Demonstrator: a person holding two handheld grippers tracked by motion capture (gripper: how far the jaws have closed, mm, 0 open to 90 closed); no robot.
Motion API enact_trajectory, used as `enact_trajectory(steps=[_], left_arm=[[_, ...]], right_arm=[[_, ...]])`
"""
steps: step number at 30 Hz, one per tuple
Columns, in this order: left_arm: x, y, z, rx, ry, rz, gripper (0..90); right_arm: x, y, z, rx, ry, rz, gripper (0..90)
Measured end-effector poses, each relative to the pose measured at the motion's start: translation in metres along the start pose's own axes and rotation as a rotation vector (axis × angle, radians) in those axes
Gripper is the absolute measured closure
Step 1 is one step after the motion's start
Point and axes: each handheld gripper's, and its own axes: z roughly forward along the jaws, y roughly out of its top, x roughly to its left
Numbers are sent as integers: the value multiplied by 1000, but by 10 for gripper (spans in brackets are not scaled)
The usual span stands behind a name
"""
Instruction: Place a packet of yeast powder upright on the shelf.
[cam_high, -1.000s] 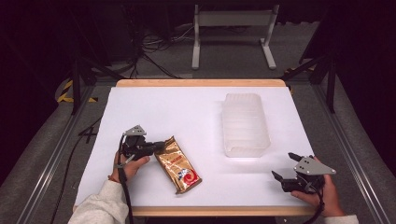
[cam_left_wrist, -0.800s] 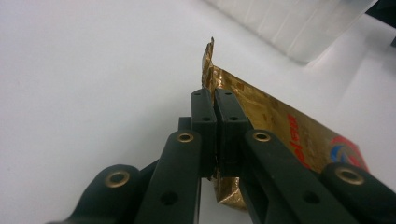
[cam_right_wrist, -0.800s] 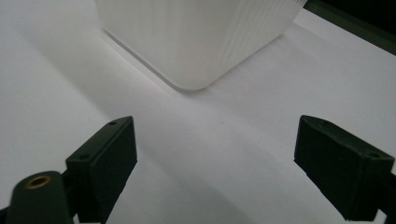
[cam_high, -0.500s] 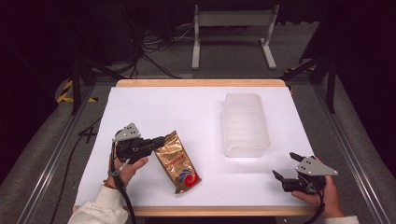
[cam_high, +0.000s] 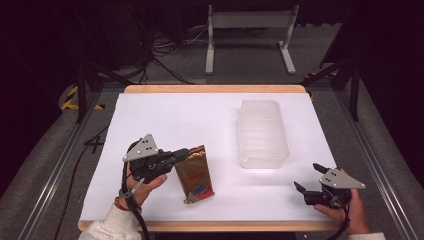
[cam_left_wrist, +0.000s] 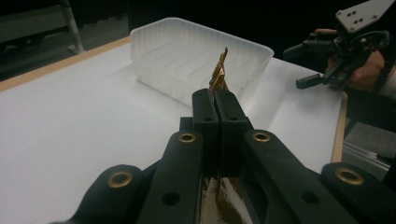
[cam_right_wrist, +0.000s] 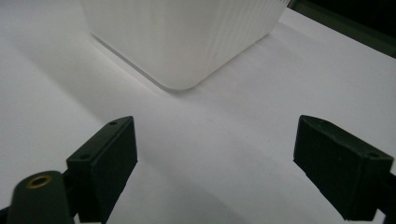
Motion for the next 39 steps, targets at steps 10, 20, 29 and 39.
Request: enact_trajectory(steps=[10, 20, 29, 39], left_arm=[[-6, 11, -3, -29, -10, 23, 885], [-4, 27, 5, -23, -8, 42, 887], [1, 54, 26, 9, -5, 89, 886], [8, 78, 42, -13, -23, 95, 887]], right_arm=[[0, 0, 0, 5, 1, -5, 141], [1, 0, 1, 7, 5, -6, 141], [1, -1, 1, 8, 5, -10, 141], [1, -1, 1, 5, 4, -13, 142]])
